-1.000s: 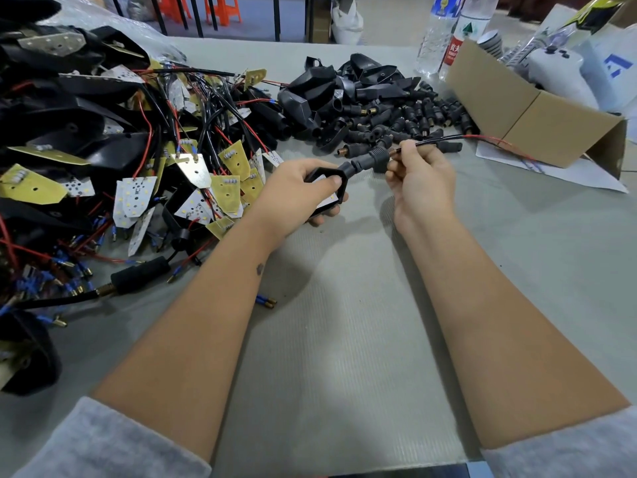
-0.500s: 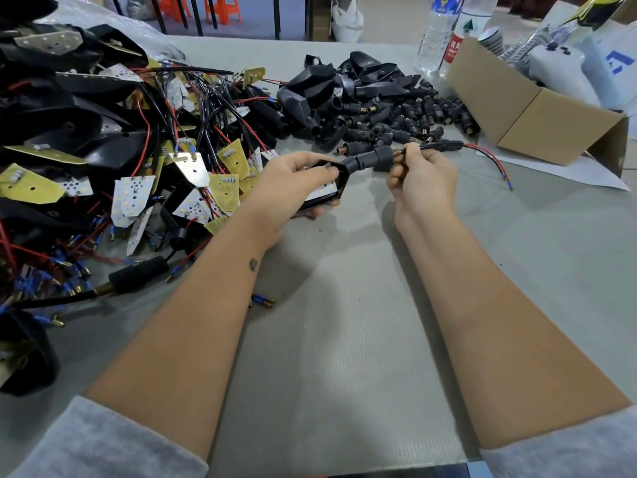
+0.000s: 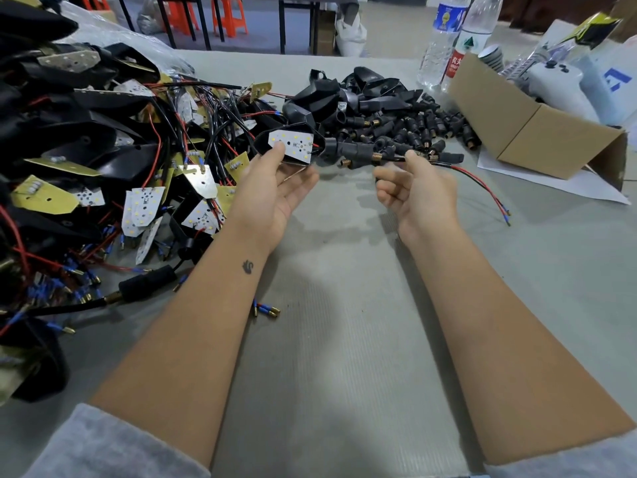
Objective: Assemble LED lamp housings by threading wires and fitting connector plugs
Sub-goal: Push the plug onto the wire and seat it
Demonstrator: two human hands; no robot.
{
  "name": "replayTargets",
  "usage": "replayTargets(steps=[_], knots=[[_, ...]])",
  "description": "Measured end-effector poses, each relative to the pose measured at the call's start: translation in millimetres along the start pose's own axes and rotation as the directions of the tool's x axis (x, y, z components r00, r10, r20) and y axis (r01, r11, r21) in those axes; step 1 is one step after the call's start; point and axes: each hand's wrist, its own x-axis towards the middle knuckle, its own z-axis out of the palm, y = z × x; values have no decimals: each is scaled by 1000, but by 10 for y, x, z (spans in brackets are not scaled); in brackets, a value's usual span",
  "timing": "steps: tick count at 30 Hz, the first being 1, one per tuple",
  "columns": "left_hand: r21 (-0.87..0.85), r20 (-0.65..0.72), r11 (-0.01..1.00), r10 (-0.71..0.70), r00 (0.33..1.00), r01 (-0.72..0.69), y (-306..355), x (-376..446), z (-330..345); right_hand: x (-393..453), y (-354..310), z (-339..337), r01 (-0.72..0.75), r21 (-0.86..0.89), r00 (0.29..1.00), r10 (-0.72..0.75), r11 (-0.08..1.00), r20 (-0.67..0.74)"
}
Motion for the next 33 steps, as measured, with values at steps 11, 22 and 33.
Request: replayTargets(steps=[11, 22, 33], knots=[[100, -43, 995, -22, 999, 26, -30, 30, 6, -21, 99, -22, 414, -893, 827, -484, 177, 287], [13, -19, 998, -59, 998, 59, 23, 41, -30, -120, 186, -12, 597, -792, 773, -356, 127, 526], [408, 154, 912, -14, 988, -51, 352, -192, 269, -515, 193, 435, 599, -746, 764, -487, 292, 423]])
